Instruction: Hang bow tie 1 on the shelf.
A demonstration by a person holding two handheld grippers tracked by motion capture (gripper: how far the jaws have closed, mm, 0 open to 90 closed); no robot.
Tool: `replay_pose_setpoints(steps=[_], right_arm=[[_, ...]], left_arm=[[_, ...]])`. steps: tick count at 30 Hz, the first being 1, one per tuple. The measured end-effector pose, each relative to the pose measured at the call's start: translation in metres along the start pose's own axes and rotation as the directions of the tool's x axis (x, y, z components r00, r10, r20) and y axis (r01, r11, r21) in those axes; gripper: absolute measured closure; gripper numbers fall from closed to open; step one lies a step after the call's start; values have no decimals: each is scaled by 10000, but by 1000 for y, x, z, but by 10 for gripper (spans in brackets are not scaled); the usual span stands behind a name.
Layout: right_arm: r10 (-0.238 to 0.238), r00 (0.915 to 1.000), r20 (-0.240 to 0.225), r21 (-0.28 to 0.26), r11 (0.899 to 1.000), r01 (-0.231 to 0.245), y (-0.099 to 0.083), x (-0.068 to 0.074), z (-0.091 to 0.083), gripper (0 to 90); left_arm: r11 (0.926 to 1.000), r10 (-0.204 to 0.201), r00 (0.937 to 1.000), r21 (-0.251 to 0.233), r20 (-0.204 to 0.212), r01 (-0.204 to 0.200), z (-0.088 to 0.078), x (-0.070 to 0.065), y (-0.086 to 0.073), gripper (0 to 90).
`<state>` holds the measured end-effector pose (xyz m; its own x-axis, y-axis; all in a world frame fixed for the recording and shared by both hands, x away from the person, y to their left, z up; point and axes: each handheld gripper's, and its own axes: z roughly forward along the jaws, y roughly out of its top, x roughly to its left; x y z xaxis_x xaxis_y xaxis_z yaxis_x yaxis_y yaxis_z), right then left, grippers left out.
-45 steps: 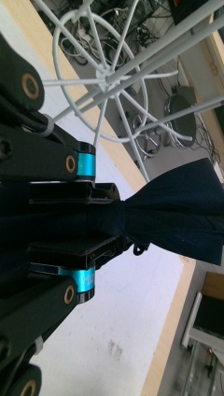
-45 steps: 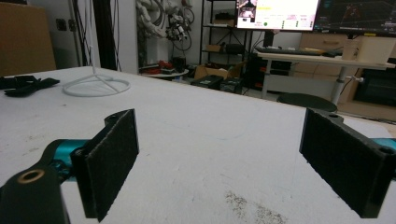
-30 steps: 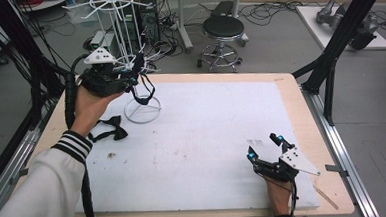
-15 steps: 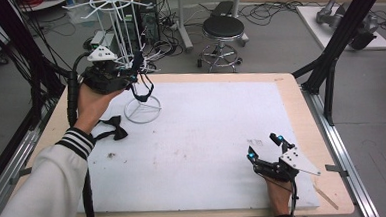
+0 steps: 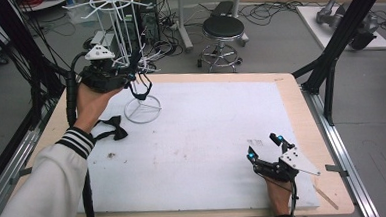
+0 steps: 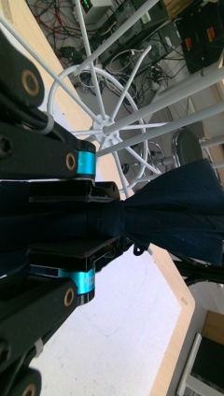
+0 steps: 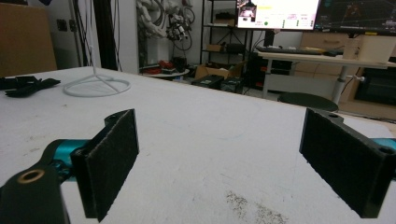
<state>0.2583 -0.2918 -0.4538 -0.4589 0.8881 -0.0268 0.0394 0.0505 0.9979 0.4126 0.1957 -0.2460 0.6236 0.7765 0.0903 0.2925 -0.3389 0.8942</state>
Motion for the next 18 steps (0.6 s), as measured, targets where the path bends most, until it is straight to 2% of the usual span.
replay_pose_setpoints(steps=[3,6,8,13,18], right_arm=[[-49,10000,24,-35,10000,49,0,0,0,112],[-35,10000,16,-16,10000,35,0,0,0,112],[-41,10000,14,-20,10000,42,0,0,0,112],[-56,10000,17,-13,10000,56,0,0,0,112],[-83,10000,51,-32,10000,83,0,0,0,112]], left_arm=[[9999,119,9996,-112,-250,-122,0,-1,1,569],[9999,126,9993,14,-349,-126,2,-2,1,426],[9997,144,9990,-165,-435,-151,1,-3,2,364],[9977,359,9988,-567,-333,-377,-5,-4,3,314],[9926,399,9992,-1147,28,-393,-14,-7,0,274]])
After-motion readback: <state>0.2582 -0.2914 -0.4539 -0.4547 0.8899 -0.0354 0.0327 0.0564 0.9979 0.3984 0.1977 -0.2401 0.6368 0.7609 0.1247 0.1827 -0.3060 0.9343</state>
